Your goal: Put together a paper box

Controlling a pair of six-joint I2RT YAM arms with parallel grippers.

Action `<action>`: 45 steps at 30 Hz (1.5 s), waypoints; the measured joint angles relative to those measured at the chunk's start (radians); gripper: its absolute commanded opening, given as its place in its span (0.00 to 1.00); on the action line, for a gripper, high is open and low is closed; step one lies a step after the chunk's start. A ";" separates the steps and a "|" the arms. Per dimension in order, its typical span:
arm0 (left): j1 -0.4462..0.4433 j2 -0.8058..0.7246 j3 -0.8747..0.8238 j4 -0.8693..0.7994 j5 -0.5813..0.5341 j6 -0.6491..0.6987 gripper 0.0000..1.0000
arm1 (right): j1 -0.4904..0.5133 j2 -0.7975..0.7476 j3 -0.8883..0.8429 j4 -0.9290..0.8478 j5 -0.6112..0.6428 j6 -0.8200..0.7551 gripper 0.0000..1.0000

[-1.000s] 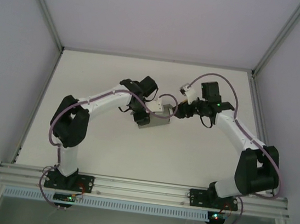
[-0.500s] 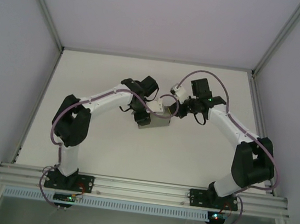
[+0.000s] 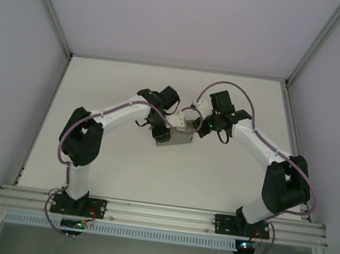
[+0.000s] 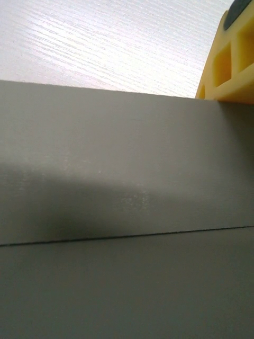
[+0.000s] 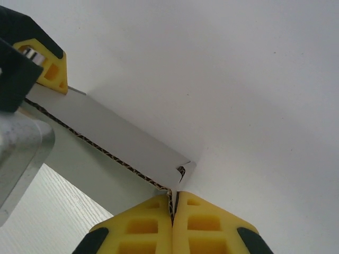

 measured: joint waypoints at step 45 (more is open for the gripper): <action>0.007 0.010 -0.006 0.078 -0.015 -0.008 0.63 | 0.129 -0.130 -0.408 0.602 0.316 0.620 0.00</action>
